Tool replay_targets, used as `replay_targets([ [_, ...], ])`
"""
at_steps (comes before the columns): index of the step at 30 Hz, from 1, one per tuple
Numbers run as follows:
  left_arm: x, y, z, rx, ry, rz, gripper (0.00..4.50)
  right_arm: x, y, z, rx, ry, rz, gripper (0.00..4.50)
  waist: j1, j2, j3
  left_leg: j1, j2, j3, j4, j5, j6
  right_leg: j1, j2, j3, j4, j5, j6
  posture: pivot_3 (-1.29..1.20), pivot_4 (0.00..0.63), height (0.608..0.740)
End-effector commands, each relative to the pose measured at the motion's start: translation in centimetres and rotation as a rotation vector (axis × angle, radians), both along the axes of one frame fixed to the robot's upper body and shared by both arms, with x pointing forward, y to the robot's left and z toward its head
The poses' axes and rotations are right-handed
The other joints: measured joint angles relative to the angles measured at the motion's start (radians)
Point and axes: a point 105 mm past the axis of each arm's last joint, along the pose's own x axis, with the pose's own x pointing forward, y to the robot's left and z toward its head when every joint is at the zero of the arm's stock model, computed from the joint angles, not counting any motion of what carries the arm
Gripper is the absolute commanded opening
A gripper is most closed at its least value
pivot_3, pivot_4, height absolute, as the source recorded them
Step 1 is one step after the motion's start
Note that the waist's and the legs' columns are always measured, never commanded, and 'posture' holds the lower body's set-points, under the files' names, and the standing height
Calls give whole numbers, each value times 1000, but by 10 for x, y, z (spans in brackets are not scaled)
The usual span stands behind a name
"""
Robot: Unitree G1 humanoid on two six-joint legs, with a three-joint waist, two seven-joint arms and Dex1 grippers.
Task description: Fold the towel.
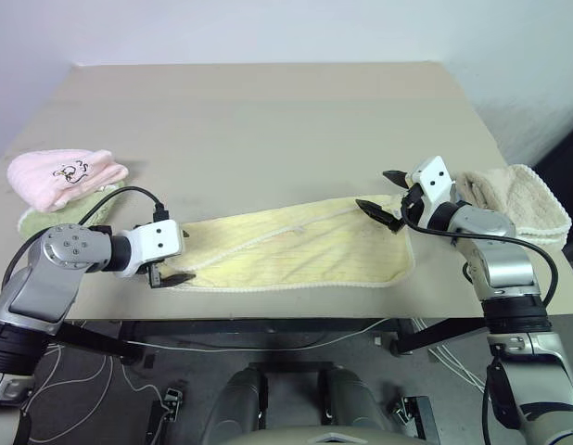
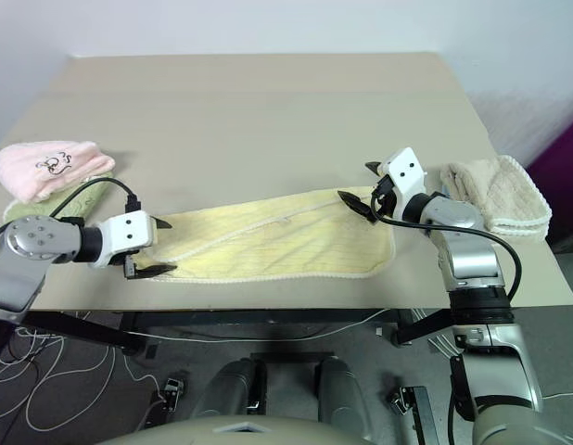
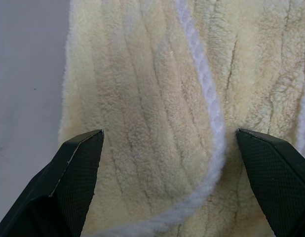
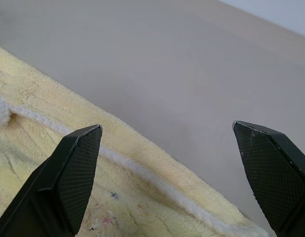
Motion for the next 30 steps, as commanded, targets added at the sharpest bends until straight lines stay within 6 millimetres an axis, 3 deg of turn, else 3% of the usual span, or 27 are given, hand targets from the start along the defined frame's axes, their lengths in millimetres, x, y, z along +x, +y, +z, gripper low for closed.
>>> replay_targets([
  [1, 4, 1, 9, 5, -45, -7, 3881, 0, 1, 14, 1, -54, 6, 4500, 0, 0, 0, 0, 0, 0, 0, 0, 0, 0, 0, 0, 0, 0, 0, 0, 150, 740],
  [12, -1, -3, 15, -39, -49, -29, 120, 1, 3, 14, 1, -58, 10, 4500, 0, 0, 0, 0, 0, 0, 0, 0, 0, 0, 0, 0, 0, 0, 0, 0, 150, 740],
  [19, 3, -4, 29, -145, -96, 14, 51, 3, 2, 18, -6, -74, 8, 4500, 0, 0, 0, 0, 0, 0, 0, 0, 0, 0, 0, 0, 0, 0, 0, 0, 150, 740],
  [30, 26, 9, 84, -452, -299, 158, 51, 10, -8, 26, -29, -132, -21, 4500, 1, 0, 0, 0, 0, 0, 0, 0, 0, 0, 0, 0, 0, 0, 0, 0, 150, 740],
])
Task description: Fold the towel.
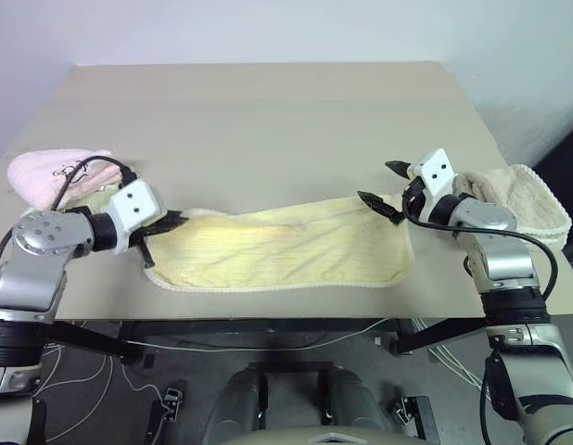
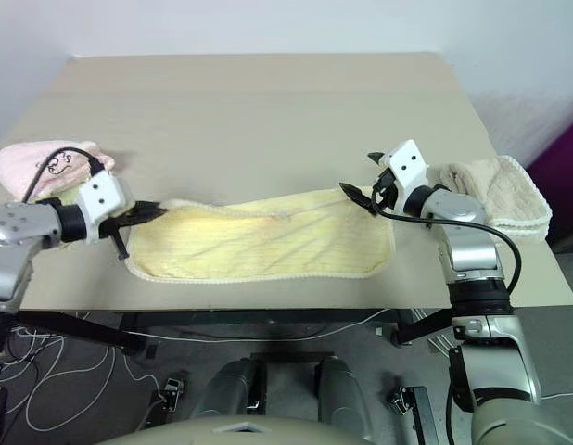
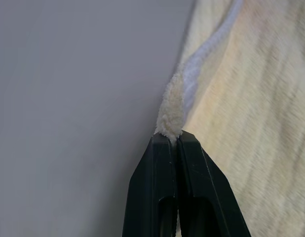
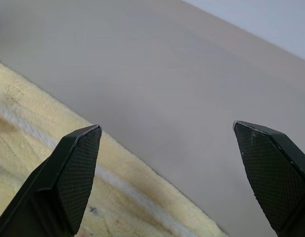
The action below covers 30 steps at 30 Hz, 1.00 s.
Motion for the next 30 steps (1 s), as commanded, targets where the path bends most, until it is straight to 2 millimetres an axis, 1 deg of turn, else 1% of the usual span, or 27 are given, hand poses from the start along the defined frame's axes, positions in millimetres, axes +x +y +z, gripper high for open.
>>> replay_targets([
  [1, 6, 8, 30, -128, -92, 57, 51, 2, -5, 18, -8, -75, -8, 4500, 0, 0, 0, 0, 0, 0, 0, 0, 0, 0, 0, 0, 0, 0, 0, 0, 150, 740],
  [2, 8, 10, 32, -139, -96, 72, 51, 3, -6, 18, -15, -80, -9, 4500, -1, 0, 0, 0, 0, 0, 0, 0, 0, 0, 0, 0, 0, 0, 0, 0, 150, 740],
  [5, 8, 13, 27, -108, -85, 82, 51, 4, -9, 18, -61, -96, -7, 4500, -2, 0, 0, 0, 0, 0, 0, 0, 0, 0, 0, 0, 0, 0, 0, 0, 150, 740],
  [7, 8, 13, 25, -106, -77, 84, 51, 5, -13, 16, -136, -109, -1, 4500, -3, 0, 0, 0, 0, 0, 0, 0, 0, 0, 0, 0, 0, 0, 0, 0, 150, 740],
  [9, 8, 13, 23, -102, -71, 79, 51, 5, -17, 11, -208, -116, 8, 4500, -2, 0, 0, 0, 0, 0, 0, 0, 0, 0, 0, 0, 0, 0, 0, 0, 150, 740],
  [13, 9, 13, 18, -96, -58, 78, 51, 7, -32, -2, -365, -88, 32, 4500, -2, 0, 0, 0, 0, 0, 0, 0, 0, 0, 0, 0, 0, 0, 0, 0, 150, 740],
  [21, 9, 9, 11, -96, -41, 58, 51, 23, -42, -12, -455, -112, -9, 4500, -6, 0, 0, 0, 0, 1, 0, 0, 0, -1, 0, 1, 0, 0, 0, 0, 150, 740],
  [24, 8, 7, 11, -98, -40, 52, 51, 31, -42, -13, -466, -112, -30, 4500, -6, 0, 0, 0, 0, 1, 0, 0, 0, -1, 0, 1, 0, 0, 0, 0, 150, 740],
  [30, 3, 6, 9, -90, -37, 47, 51, 37, -34, -23, -528, -89, 8, 4500, -6, 0, 0, 0, 0, 1, 0, 0, 0, -1, 0, 1, 0, 0, 0, 0, 150, 740],
])
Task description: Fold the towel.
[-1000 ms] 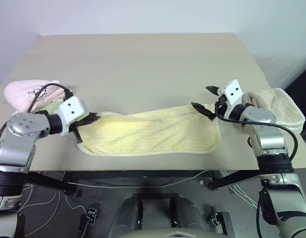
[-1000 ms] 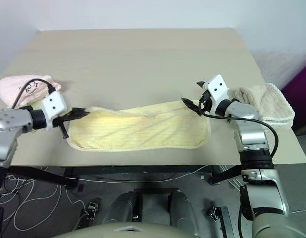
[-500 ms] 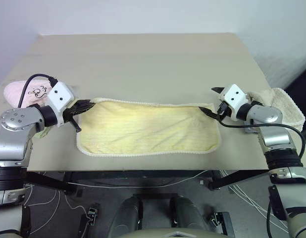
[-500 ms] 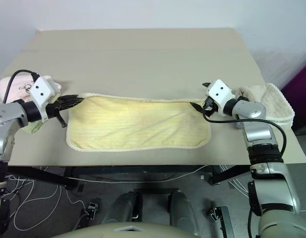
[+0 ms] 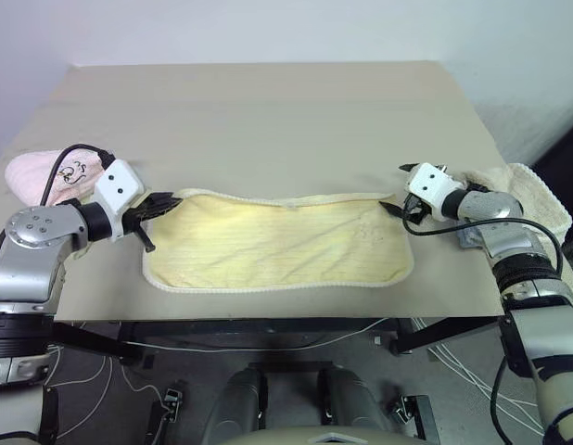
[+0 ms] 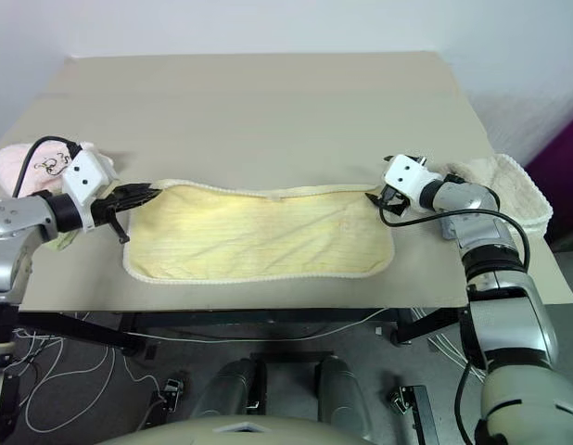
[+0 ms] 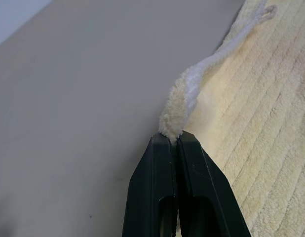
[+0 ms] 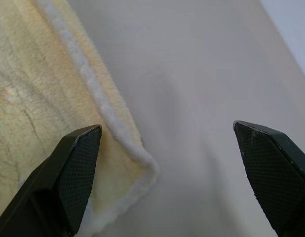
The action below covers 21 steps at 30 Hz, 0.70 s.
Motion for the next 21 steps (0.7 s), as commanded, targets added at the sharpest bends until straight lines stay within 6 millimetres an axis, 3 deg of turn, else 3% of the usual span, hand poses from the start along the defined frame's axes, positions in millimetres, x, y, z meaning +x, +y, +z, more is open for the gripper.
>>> replay_targets([
  [1, -4, -1, 10, 11, -42, -14, 51, 5, 7, 7, -39, -27, 32, 4500, 0, 0, 0, 0, 0, 0, 0, 0, 0, 0, 0, 0, 0, 0, 0, 0, 150, 740],
  [5, -6, 2, 10, 12, -46, 2, 0, 6, 9, 7, -77, -27, 49, 3974, 0, 0, 0, 0, 0, 0, 0, 0, 0, 0, 0, 0, 0, 0, 0, 0, 150, 740],
  [17, -8, 4, 9, 8, -53, 20, 0, 4, 6, 11, -118, -37, 78, 18, 0, 0, 0, 0, 0, 0, 0, 0, 0, 0, 0, 0, 0, 0, 0, 0, 150, 740],
  [21, -7, 4, 7, 2, -52, 23, 0, 6, 2, 16, -147, -81, 63, 18, 0, 0, 0, 0, 0, 0, 0, 0, 0, 0, 0, 0, 0, 0, 0, 0, 150, 740],
])
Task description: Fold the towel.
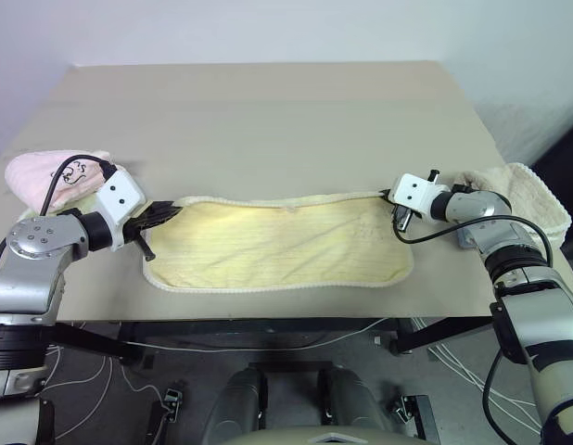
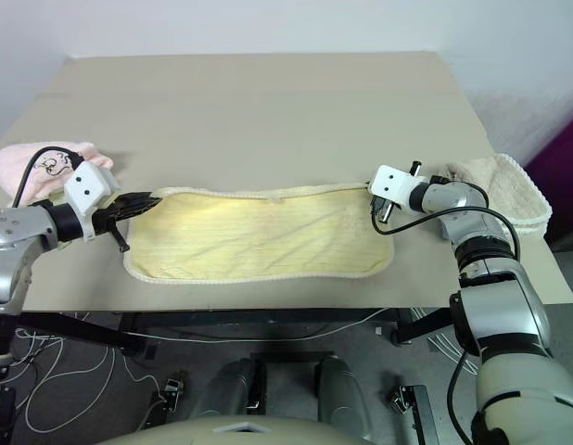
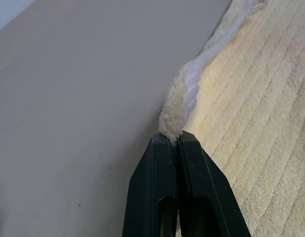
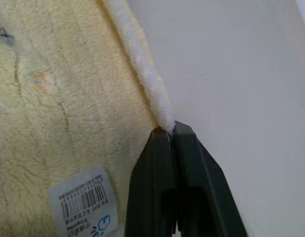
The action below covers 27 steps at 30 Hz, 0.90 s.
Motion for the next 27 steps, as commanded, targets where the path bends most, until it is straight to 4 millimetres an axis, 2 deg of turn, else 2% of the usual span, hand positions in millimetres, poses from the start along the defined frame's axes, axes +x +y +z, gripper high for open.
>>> replay_targets([
  [1, 0, 3, 14, -11, -60, 13, 0, 5, -6, 27, -33, -106, -8, 18, 0, 0, 0, 0, 0, 0, 0, 0, 0, 0, 0, 0, 0, 0, 0, 0, 150, 740],
  [4, 6, 7, 25, -58, -108, 39, 0, 9, -7, 45, -19, -151, -11, 18, 1, 0, 0, 0, 0, 0, 0, 0, 0, 0, 0, 0, 0, 0, 0, 0, 150, 740],
  [8, 27, 19, 49, -119, -189, 121, 0, 16, -7, 94, 23, -260, -22, 18, 0, 1, 1, 0, 0, 0, 0, 0, 0, -1, 0, 0, 0, 0, 0, 0, 150, 740],
  [10, 36, 22, 59, -139, -221, 143, 0, 18, -7, 112, 31, -300, -27, 18, 0, 1, 1, 0, 0, 0, 0, 0, 0, -1, 0, 0, 0, 0, 0, 0, 150, 740],
  [13, 55, 30, 90, -189, -310, 198, 0, 20, -5, 156, 51, -394, -35, 18, 3, 1, 1, 0, 0, 0, 0, 2, -4, -1, 0, 0, 0, 0, 0, 0, 150, 740],
  [15, 63, 34, 107, -209, -351, 221, 0, 19, -4, 176, 54, -435, -35, 18, 1, 0, 1, -1, -1, 0, 0, 2, -4, -1, 0, 0, 0, 0, 0, 0, 150, 740],
  [19, 61, 39, 138, -227, -422, 205, 0, 10, -2, 209, 84, -489, 3, 18, -1, 0, 1, -1, -1, 1, -1, 3, -4, -1, 0, 0, 0, 0, 0, 0, 150, 740],
  [23, 46, 46, 150, -195, -459, 164, 0, -4, -3, 220, 116, -466, 74, 18, -2, 1, 1, -2, -1, 1, 0, 3, -4, -2, 0, 0, 2, 0, 0, 0, 150, 740],
  [25, 34, 48, 144, -171, -443, 131, 0, -13, -5, 210, 125, -396, 128, 18, -9, 1, 1, -3, 0, 2, -1, 3, -4, -4, 0, 1, 3, 0, 0, 0, 150, 740],
  [27, 21, 48, 129, -146, -391, 88, 0, -24, -6, 193, 130, -304, 181, 18, -15, 1, 1, -3, 0, 2, -1, 2, -4, -4, 0, 1, 3, 0, 0, 0, 150, 740],
])
